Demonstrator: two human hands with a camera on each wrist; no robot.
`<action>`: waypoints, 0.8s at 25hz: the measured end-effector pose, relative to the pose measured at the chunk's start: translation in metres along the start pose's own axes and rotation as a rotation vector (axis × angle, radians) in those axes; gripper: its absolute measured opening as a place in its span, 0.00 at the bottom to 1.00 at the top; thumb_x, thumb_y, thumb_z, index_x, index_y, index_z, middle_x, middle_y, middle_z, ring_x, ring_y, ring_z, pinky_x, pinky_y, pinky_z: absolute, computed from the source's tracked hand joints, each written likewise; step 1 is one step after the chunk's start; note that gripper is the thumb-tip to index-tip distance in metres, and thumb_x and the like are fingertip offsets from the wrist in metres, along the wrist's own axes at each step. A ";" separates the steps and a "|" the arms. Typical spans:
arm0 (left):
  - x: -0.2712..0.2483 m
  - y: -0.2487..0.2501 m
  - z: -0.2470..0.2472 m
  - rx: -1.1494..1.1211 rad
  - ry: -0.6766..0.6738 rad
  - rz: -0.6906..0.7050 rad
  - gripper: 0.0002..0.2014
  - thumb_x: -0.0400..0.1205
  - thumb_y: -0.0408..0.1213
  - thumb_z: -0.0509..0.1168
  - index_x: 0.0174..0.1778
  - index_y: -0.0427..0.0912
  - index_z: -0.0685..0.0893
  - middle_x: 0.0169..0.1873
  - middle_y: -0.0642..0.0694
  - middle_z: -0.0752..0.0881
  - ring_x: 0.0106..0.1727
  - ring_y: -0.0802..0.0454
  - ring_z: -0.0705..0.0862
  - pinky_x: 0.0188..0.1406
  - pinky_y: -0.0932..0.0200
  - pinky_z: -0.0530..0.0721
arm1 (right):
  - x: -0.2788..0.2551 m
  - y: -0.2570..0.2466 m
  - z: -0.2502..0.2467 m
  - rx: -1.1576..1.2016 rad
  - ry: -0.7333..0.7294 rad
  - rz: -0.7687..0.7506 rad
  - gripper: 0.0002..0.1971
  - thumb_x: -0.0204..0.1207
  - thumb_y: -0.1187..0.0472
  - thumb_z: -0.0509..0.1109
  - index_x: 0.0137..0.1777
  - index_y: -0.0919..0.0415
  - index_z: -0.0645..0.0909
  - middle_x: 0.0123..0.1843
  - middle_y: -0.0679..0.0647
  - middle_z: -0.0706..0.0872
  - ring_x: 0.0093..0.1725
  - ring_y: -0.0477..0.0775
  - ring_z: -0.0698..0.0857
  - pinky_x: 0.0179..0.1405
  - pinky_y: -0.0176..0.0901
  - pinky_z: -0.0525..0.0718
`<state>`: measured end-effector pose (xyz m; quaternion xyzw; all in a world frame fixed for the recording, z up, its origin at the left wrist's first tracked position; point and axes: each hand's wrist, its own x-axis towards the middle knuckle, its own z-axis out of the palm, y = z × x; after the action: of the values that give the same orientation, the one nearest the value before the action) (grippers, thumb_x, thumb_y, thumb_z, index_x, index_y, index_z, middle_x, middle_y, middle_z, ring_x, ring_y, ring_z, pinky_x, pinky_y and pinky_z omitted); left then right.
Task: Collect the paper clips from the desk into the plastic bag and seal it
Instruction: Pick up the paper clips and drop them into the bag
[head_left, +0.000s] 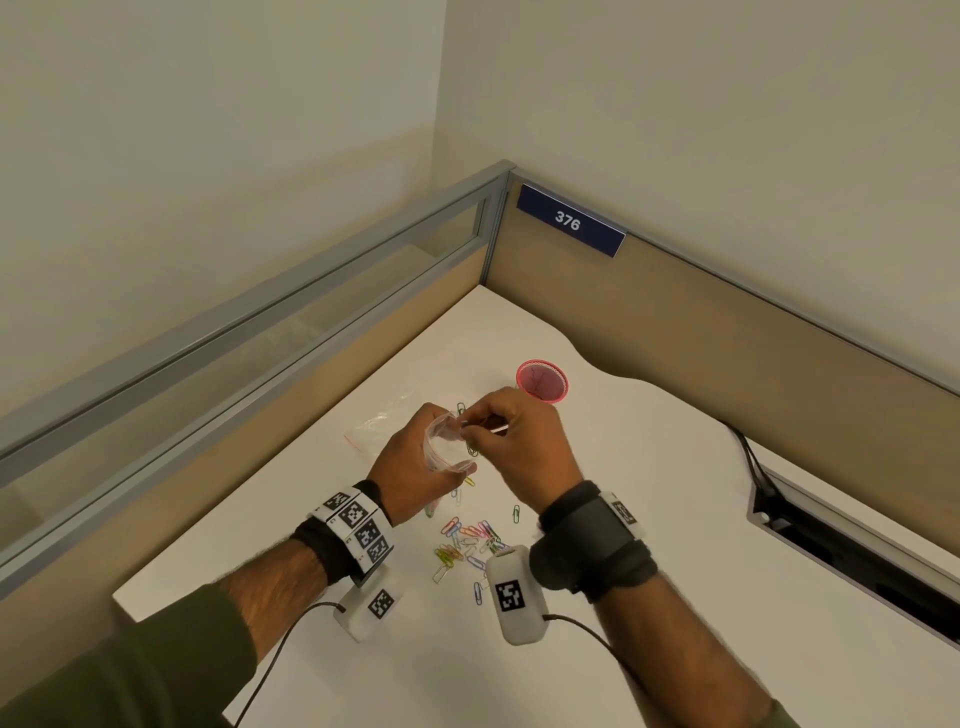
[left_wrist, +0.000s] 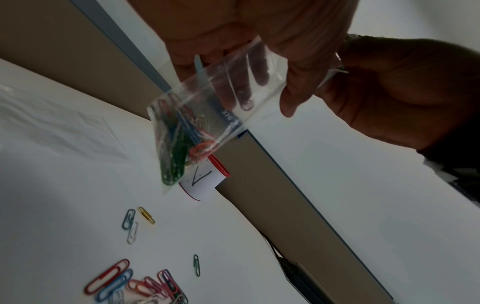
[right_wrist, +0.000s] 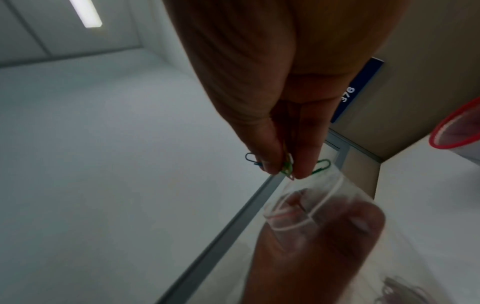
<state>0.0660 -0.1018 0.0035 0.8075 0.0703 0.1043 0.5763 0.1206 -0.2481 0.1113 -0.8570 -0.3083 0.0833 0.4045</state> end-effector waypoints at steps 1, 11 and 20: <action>0.001 0.000 0.001 -0.007 -0.006 -0.004 0.22 0.74 0.37 0.79 0.58 0.52 0.75 0.50 0.54 0.85 0.56 0.56 0.86 0.51 0.63 0.85 | 0.001 0.001 0.005 -0.068 -0.033 -0.026 0.04 0.75 0.64 0.72 0.47 0.59 0.88 0.45 0.54 0.87 0.44 0.52 0.85 0.48 0.46 0.88; -0.002 -0.003 -0.002 -0.008 -0.013 0.017 0.21 0.72 0.42 0.77 0.58 0.51 0.77 0.55 0.52 0.85 0.64 0.52 0.84 0.65 0.49 0.86 | 0.004 -0.005 -0.017 -0.086 0.021 -0.047 0.06 0.78 0.67 0.69 0.50 0.59 0.87 0.46 0.51 0.88 0.45 0.45 0.86 0.47 0.28 0.85; -0.011 -0.002 -0.034 -0.039 0.047 -0.007 0.20 0.70 0.45 0.78 0.55 0.51 0.79 0.54 0.54 0.86 0.65 0.55 0.84 0.70 0.45 0.82 | 0.007 0.150 0.032 -0.434 -0.234 0.408 0.15 0.77 0.68 0.65 0.62 0.59 0.83 0.64 0.58 0.83 0.64 0.58 0.82 0.66 0.45 0.77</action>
<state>0.0468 -0.0727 0.0113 0.7931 0.0845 0.1227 0.5906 0.1822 -0.2958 -0.0208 -0.9520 -0.1853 0.1929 0.1488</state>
